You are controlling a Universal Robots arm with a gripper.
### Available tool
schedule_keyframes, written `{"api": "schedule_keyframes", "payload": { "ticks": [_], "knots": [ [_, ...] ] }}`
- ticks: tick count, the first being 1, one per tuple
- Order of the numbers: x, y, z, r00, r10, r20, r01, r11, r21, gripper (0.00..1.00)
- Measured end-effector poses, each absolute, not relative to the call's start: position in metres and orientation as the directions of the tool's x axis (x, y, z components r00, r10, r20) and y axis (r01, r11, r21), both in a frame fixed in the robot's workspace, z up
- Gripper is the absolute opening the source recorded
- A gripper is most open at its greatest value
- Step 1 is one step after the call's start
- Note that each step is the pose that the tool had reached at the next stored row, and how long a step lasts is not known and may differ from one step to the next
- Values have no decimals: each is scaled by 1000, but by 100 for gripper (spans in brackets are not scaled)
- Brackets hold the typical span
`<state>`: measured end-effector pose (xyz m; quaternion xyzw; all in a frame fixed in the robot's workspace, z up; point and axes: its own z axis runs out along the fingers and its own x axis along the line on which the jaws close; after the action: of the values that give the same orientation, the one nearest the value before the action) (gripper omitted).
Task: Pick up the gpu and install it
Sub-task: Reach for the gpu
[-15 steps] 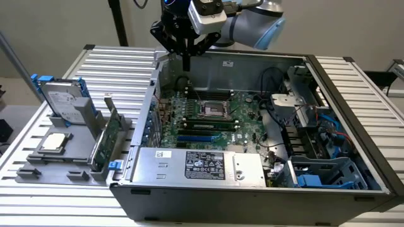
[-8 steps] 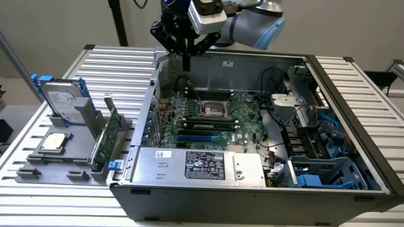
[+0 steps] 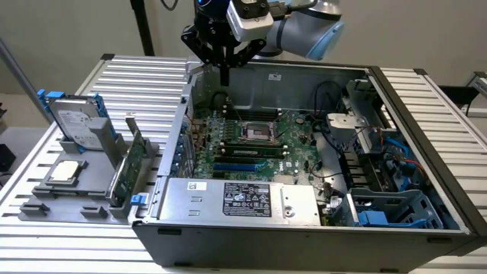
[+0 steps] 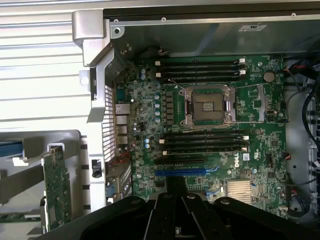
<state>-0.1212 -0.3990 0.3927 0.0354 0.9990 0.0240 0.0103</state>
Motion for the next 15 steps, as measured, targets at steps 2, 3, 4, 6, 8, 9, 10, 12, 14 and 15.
{"api": "schedule_keyframes", "payload": {
  "ticks": [2, 3, 4, 6, 8, 9, 10, 12, 14, 15],
  "knots": [
    [-122, -401, 393, -997, 71, -19, 70, 996, 49, 11],
    [-124, -403, 393, -997, 71, -19, 70, 996, 49, 11],
    [-126, -407, 393, -997, 71, -19, 70, 996, 49, 11],
    [-132, -413, 393, -997, 71, -19, 70, 996, 49, 11],
    [-141, -417, 393, -997, 71, -20, 70, 996, 49, 11],
    [-145, -418, 393, -997, 71, -20, 70, 996, 49, 11],
    [-150, -420, 393, -997, 71, -20, 70, 996, 49, 11],
    [-159, -421, 393, -997, 71, -20, 70, 996, 48, 11],
    [-168, -423, 392, -997, 71, -20, 70, 996, 48, 11],
    [-172, -423, 392, -997, 71, -20, 70, 996, 47, 11]
  ]
}}
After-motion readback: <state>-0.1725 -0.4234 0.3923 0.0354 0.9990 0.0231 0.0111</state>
